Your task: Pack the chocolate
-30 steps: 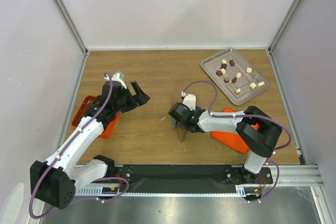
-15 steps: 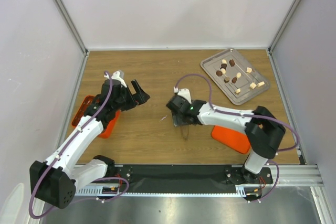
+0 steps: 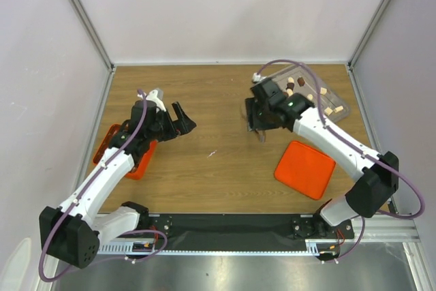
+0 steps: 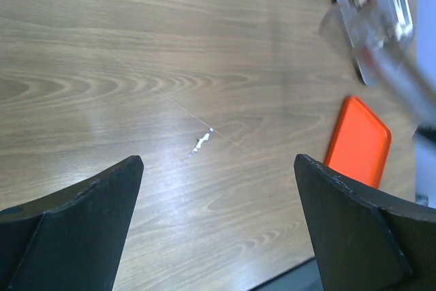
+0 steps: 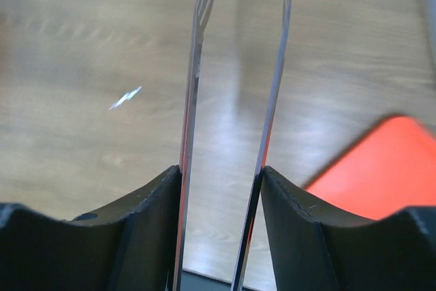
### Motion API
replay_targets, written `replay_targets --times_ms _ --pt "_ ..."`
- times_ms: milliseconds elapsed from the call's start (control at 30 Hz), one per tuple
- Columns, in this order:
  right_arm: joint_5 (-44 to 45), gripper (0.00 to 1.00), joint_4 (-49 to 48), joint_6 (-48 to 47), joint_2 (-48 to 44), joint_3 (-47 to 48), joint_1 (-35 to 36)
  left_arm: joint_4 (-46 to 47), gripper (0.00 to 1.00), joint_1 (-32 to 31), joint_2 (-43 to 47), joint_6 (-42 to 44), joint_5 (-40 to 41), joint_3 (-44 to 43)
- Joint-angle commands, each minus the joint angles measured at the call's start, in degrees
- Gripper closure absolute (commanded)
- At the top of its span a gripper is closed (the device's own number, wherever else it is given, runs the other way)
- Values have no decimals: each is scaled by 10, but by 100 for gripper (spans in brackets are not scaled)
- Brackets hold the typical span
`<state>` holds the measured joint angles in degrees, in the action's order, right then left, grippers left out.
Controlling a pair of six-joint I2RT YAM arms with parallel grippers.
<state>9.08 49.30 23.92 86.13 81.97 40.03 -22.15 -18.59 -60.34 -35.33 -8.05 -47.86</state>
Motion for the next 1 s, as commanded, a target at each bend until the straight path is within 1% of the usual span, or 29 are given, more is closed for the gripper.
replay_targets --times_ms 0,67,100,167,200,300,333,433,667,800,967 --pt "-4 46 41 -48 -13 53 -90 7 0 3 -11 35 -55 -31" --pt "9 48 48 -60 0 62 -132 3 0 0 -13 48 -73 -32" --pt "8 48 47 -64 4 63 -171 2 0 0 -14 57 -77 -33" --pt "-6 50 42 -70 15 57 -207 -8 0 -7 -13 64 -79 -34" --pt "-13 51 34 -74 18 49 -243 -15 0 -12 -10 70 -78 -34" --pt "-22 52 23 -72 22 31 -289 -20 0 -14 0 73 -75 -31" --pt "-25 53 21 -70 23 27 -313 -24 0 -14 3 70 -75 -31" --pt "-33 54 0 -66 24 -2 -339 -25 0 -14 19 68 -77 -31" --pt "-34 57 -32 -62 13 -66 -371 -36 0 -14 38 68 -74 -45" --pt "-39 57 -56 -63 11 -101 -379 -31 0 -14 43 62 -71 -42" --pt "-46 57 -72 -62 11 -122 -384 -32 0 -15 39 60 -69 -36"
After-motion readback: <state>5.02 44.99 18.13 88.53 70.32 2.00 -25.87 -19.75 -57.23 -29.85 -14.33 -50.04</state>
